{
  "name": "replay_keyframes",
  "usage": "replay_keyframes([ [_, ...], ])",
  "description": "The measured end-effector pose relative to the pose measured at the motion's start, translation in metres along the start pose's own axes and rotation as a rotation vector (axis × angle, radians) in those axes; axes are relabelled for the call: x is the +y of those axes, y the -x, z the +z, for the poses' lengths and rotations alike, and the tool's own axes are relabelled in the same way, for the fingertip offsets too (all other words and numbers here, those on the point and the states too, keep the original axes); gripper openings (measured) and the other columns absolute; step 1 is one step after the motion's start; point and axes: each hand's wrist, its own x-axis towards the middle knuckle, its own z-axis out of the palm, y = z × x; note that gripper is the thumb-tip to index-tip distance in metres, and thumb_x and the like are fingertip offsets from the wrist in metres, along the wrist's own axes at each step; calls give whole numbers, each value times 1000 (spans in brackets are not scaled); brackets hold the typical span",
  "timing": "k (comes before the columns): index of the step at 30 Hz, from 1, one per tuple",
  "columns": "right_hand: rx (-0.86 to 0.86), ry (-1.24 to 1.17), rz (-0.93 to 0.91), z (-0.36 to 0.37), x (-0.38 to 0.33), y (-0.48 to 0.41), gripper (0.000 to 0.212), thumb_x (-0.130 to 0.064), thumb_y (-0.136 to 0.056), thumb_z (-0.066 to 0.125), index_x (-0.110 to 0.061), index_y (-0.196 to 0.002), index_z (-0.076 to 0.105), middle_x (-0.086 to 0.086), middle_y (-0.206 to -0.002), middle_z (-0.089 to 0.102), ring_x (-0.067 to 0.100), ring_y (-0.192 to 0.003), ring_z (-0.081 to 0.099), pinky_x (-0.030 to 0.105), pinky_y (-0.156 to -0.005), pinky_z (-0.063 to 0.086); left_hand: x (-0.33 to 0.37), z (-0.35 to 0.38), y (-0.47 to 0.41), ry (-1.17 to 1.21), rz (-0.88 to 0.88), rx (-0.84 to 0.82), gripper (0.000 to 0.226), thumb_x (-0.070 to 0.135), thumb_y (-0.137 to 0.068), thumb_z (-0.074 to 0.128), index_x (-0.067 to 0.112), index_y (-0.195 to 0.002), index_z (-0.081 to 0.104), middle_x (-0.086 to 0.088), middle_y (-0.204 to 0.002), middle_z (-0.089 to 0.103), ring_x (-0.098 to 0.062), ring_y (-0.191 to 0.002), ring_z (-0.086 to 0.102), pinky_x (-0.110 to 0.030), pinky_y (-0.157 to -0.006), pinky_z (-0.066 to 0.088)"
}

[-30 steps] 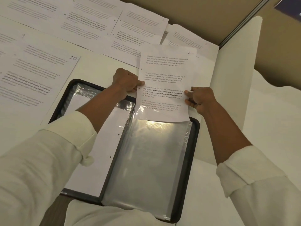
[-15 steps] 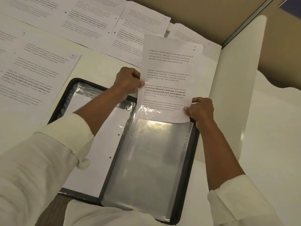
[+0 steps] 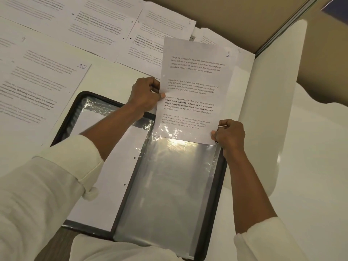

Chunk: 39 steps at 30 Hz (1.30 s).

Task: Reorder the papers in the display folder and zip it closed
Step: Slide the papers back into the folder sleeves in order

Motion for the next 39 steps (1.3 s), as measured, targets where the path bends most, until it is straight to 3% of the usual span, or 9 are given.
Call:
replay_keyframes([
  [9, 3, -3, -13, 3, 4, 2, 32, -1, -69, 78, -29, -81, 68, -2, -84, 76, 28, -84, 75, 50, -84, 63, 2, -2, -4, -61, 59, -28, 25, 15, -88, 86, 14, -110, 73, 2, -102, 78, -9, -77, 69, -26, -70, 55],
  [13, 38, -79, -29, 3, 7, 2, 28, -26, -79, 91, -24, -99, 72, -2, -95, 75, 24, -91, 74, 48, -89, 62, 2, 2, -1, -77, 39, -61, 23, 14, -88, 87, 14, -106, 73, 1, -101, 78, -14, -89, 75, -31, -77, 61],
  [15, 67, -148, -21, 5, 6, 2, 26, -34, -81, 89, -27, -96, 69, -2, -94, 75, 22, -89, 75, 48, -88, 62, 2, 5, 2, -102, 6, -85, 20, 13, -87, 87, 15, -101, 72, 0, -97, 77, -14, -89, 75, -28, -74, 61],
  [20, 190, -211, 6, 5, 6, 0, 25, -24, -86, 84, -20, -107, 71, -3, -89, 74, 19, -86, 73, 49, -90, 61, 2, 9, 6, -236, -100, -239, 24, 10, -82, 91, 14, -97, 73, -5, -95, 78, -18, -87, 75, -32, -75, 63],
  [23, 177, -175, -3, 8, 9, 1, 24, -13, -86, 83, -18, -107, 71, -5, -83, 74, 18, -85, 73, 47, -92, 60, 8, 5, 6, -319, -136, -305, 29, 13, -79, 94, 9, -99, 74, -7, -93, 79, -19, -78, 75, -30, -67, 60],
  [28, 149, -118, -15, 11, 18, 5, 24, -9, -86, 82, -22, -100, 68, -5, -86, 73, 19, -88, 73, 47, -93, 60, 20, 7, 1, -229, -163, -197, 36, 25, -80, 95, 3, -98, 72, -5, -78, 71, -11, -48, 60, -27, -54, 51],
  [31, 145, -176, -7, 10, 15, 3, 29, -16, -88, 83, -23, -111, 66, -6, -88, 71, 17, -89, 72, 46, -96, 59, 24, 8, -1, -234, -186, -169, 28, 14, -82, 93, 11, -100, 72, -4, -89, 74, -13, -59, 60, -26, -55, 48],
  [34, 166, -265, 2, 9, 8, 0, 44, -26, -90, 83, -19, -127, 60, -8, -87, 65, 16, -90, 68, 43, -99, 57, 21, 7, 0, -308, -220, -249, 30, 9, -79, 94, 8, -100, 72, -6, -89, 74, -18, -68, 62, -28, -59, 48],
  [39, 175, -268, 12, 14, 0, -4, 39, -22, -88, 83, -21, -120, 61, 3, -100, 73, 20, -93, 72, 46, -96, 59, 16, -1, 4, -395, -300, -381, 27, 9, -73, 96, 3, -86, 73, -12, -73, 65, -23, -67, 53, -32, -61, 43],
])
